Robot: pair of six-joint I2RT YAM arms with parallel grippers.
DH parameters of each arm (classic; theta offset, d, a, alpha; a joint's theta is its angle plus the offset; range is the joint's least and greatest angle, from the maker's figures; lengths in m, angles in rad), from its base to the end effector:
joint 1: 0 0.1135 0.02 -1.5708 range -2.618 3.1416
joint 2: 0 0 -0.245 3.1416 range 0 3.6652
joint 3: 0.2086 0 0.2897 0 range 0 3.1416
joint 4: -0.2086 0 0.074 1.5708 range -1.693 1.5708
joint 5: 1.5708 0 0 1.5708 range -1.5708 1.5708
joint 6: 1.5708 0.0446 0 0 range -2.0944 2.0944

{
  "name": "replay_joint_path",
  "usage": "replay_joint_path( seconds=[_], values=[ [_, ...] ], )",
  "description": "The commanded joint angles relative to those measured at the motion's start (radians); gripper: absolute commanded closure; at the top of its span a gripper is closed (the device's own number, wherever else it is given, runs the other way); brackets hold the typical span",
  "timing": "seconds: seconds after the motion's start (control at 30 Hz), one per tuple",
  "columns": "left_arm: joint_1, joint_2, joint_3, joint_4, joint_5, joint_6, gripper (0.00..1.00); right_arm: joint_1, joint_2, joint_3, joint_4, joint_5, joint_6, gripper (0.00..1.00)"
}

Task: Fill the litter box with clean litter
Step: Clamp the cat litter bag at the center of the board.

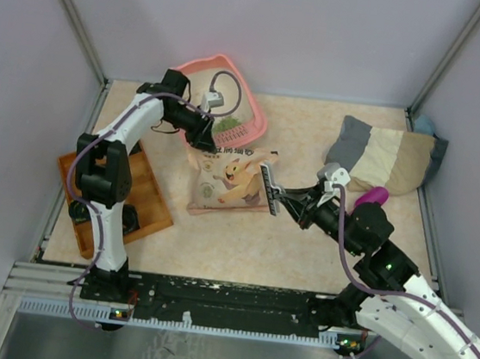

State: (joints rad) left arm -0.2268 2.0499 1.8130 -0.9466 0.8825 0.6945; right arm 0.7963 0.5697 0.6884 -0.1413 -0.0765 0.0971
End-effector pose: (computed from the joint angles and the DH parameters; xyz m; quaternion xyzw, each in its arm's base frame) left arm 0.4416 -0.1373 0.2280 0.4681 0.7583 -0.3674 0.2664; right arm 0.1420 0.1500 0.3361 -0.2699 0.6622 0.3264 0.6182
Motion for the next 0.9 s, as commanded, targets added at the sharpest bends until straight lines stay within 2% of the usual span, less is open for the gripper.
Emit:
replay_joint_path(
  seconds=[0.0, 0.17, 0.33, 0.63, 0.73, 0.87],
  values=[
    [-0.003, -0.019, -0.022, -0.019, 0.039, 0.050, 0.58, 0.006, -0.006, 0.029, 0.075, 0.003, -0.005, 1.00],
    [-0.014, -0.070, -0.076, -0.011, 0.043, 0.061, 0.64, 0.006, -0.005, 0.036, 0.030, 0.039, -0.050, 1.00],
    [-0.027, -0.152, -0.147, 0.031, 0.033, 0.071, 0.98, 0.006, -0.009, 0.093, -0.075, 0.078, -0.141, 1.00],
    [-0.138, -0.451, -0.389, 0.321, 0.003, 0.057, 1.00, 0.006, 0.041, 0.255, -0.422, 0.022, -0.511, 1.00],
    [-0.181, -0.519, -0.462, 0.391, 0.000, 0.056, 1.00, 0.006, 0.071, 0.312, -0.531, 0.067, -0.599, 1.00],
    [-0.249, -0.593, -0.564, 0.474, -0.048, 0.038, 1.00, 0.006, 0.138, 0.382, -0.694, 0.005, -0.774, 1.00]
  ],
)
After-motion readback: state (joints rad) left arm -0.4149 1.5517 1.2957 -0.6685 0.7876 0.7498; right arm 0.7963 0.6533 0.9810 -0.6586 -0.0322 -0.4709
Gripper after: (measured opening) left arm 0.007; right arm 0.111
